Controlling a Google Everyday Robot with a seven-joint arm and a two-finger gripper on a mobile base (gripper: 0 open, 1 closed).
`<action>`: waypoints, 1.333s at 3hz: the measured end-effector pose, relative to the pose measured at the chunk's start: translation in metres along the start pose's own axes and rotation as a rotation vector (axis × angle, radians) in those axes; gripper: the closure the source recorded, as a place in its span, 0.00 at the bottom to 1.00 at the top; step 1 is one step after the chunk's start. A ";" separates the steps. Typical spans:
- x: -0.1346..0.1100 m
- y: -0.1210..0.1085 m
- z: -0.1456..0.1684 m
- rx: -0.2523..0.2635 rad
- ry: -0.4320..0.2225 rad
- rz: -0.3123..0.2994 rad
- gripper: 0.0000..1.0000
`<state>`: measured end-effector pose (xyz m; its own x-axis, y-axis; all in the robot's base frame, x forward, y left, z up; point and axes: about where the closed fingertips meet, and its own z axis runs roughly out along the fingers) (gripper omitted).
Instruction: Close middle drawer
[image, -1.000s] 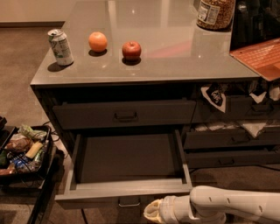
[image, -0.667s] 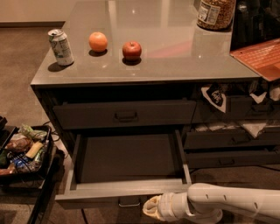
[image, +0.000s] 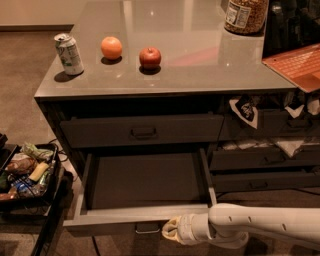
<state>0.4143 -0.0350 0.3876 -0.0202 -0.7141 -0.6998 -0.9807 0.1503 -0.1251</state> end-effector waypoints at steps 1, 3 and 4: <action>-0.001 -0.003 0.006 0.009 0.042 -0.065 1.00; 0.000 -0.013 0.007 -0.032 0.161 -0.179 1.00; 0.000 -0.013 0.007 -0.032 0.161 -0.179 1.00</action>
Offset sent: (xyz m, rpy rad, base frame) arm 0.0100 -0.0046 -0.0065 -0.3035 -0.0688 0.1556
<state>0.4284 -0.0326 0.3844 0.1267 -0.8277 -0.5467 -0.9769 -0.0086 -0.2134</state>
